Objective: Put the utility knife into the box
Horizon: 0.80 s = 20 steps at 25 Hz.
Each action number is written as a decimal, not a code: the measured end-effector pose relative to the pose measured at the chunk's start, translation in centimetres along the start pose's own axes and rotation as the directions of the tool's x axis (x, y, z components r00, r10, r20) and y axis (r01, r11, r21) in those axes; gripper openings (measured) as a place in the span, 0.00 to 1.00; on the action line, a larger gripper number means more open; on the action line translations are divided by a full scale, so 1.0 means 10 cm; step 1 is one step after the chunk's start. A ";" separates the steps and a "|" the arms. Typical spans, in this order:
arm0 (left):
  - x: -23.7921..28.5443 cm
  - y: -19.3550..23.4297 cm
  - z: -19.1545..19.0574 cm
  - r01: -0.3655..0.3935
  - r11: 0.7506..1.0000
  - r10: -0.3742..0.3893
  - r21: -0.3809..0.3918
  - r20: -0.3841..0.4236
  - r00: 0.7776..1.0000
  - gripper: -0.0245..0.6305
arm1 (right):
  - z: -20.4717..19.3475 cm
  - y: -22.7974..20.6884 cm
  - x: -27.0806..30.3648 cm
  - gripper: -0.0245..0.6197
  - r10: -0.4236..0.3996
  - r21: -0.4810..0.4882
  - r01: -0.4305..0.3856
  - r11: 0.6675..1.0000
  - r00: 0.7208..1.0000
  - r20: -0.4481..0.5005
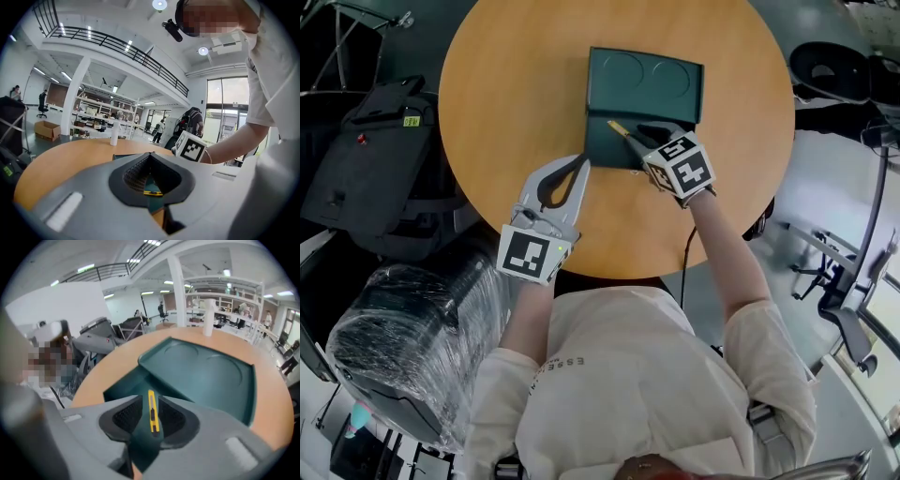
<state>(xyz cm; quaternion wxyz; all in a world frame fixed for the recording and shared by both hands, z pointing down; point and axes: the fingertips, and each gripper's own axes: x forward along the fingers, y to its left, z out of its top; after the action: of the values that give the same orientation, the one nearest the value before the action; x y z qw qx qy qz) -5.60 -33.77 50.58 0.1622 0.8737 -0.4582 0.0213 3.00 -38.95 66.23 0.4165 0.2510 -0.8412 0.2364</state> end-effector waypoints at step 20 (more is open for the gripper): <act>-0.31 -1.15 1.32 0.080 0.960 -0.144 0.269 0.228 0.963 0.06 | 0.55 0.77 -2.76 0.03 -0.233 0.068 0.277 0.958 0.621 0.749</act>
<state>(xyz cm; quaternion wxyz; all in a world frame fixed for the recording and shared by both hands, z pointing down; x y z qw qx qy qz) 0.38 -29.24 34.50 -0.0094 0.9080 -0.4174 -0.0367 9.56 -30.16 39.13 0.0687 0.4311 -0.8992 0.0276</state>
